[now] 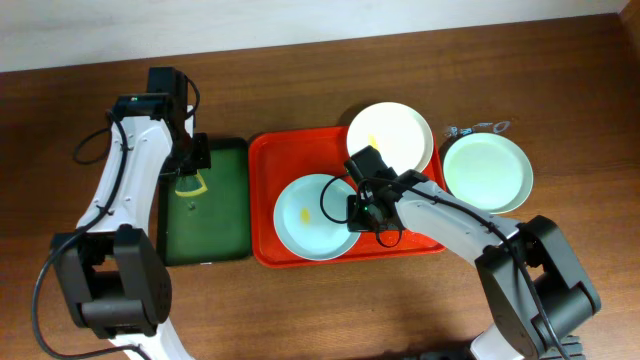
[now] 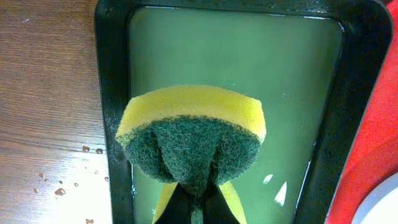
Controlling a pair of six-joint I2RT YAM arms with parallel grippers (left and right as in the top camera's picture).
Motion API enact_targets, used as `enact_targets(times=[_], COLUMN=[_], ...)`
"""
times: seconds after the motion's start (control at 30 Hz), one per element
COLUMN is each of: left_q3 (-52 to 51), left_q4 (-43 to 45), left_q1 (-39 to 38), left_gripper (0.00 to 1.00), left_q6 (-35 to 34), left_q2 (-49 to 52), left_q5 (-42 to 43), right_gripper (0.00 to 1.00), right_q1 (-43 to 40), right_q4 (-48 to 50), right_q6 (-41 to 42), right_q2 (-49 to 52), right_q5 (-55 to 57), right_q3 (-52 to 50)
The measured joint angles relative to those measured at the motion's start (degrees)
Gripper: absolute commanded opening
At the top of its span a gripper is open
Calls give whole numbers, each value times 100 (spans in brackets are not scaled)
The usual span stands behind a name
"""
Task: Clean dirty plates on tray and stack at the side
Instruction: 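Carry the sponge with the left gripper onto the light blue plate, then scrub the light blue plate with the sponge while right gripper holds rim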
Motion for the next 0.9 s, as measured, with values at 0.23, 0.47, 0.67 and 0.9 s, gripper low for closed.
enact_targets(times=[0.23,0.47,0.67,0.9], left_q3=[-2,-2,-2,-260], left_q4=[63,107,35,223], left_q1=[-42,-664,-1056,-1895], left_gripper=[0,0,0,0], left_q6=[42,155,131,-306], left_q2=[0,0,0,0], left_q5=[66,304,800,1060], right_gripper=[4,27,4,4], right_q1=[0,-22,-240,-385], right_q4=[39,295,323,321], right_q6=[-2,295,573,1410], right_q2=[0,0,0,0], right_q5=[-13,-391,-522,-564], right_q3=[0,-7,-7,-7])
